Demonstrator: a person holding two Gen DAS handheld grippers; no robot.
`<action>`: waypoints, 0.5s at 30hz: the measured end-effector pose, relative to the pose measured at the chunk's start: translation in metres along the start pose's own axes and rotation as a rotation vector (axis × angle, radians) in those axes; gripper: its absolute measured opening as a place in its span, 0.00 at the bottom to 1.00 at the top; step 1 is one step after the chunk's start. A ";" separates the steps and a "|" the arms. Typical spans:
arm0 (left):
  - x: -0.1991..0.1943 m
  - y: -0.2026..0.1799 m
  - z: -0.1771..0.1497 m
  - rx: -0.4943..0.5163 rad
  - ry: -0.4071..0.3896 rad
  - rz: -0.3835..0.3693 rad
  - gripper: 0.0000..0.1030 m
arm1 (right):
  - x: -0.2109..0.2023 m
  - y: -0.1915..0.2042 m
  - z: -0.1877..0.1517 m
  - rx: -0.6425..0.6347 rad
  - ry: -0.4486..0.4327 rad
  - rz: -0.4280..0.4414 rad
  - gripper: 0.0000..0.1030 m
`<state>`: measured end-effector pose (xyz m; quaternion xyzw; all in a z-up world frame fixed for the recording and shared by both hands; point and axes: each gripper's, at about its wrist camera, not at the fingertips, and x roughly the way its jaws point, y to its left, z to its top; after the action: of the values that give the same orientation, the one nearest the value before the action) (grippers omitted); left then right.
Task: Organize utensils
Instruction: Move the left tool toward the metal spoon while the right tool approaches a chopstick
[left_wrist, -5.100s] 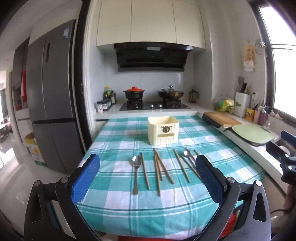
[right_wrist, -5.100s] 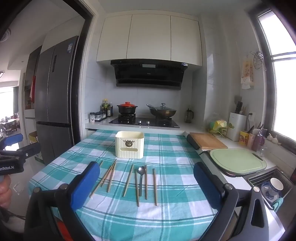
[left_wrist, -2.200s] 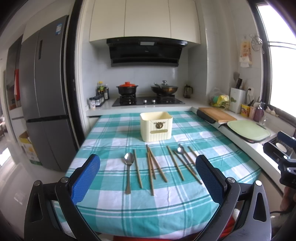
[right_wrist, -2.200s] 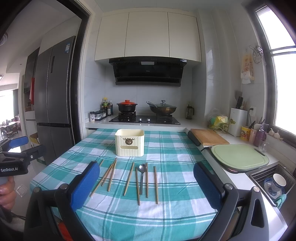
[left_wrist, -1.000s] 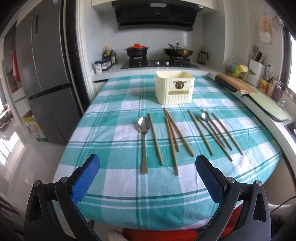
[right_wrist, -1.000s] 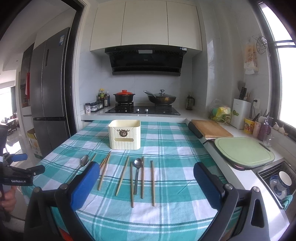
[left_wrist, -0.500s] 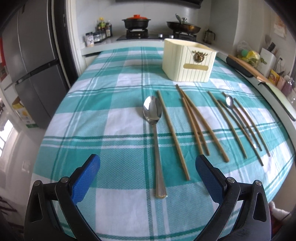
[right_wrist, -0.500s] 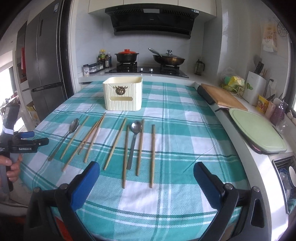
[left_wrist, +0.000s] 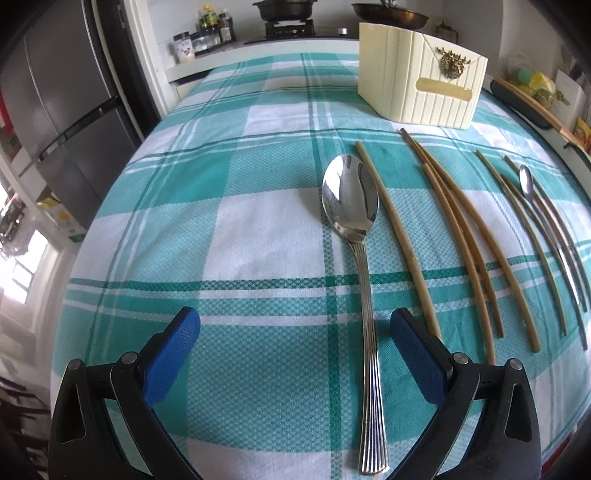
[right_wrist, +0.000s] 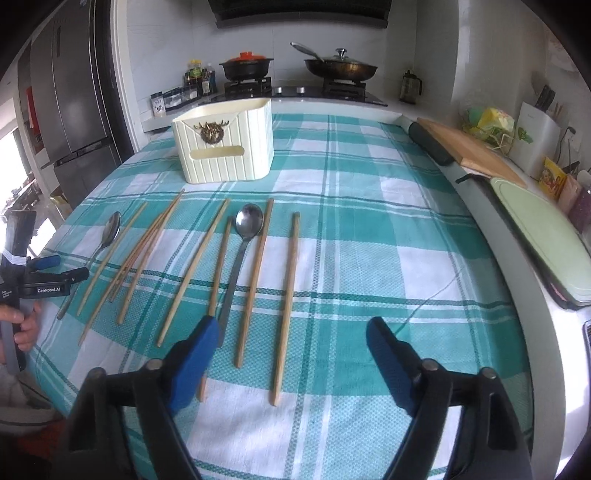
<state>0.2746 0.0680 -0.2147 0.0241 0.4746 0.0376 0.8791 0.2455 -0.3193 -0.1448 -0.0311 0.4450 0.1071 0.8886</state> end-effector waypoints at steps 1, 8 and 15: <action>0.001 -0.001 0.000 0.005 0.003 0.003 0.99 | 0.011 -0.001 0.003 -0.003 0.019 0.011 0.62; 0.008 -0.001 0.009 0.004 0.032 0.000 1.00 | 0.070 0.001 0.015 -0.069 0.141 0.018 0.41; 0.018 -0.008 0.025 -0.038 0.070 0.029 1.00 | 0.080 -0.005 0.018 -0.108 0.177 0.010 0.36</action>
<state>0.3056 0.0617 -0.2162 0.0128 0.5040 0.0601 0.8615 0.3069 -0.3087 -0.1980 -0.0861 0.5156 0.1324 0.8422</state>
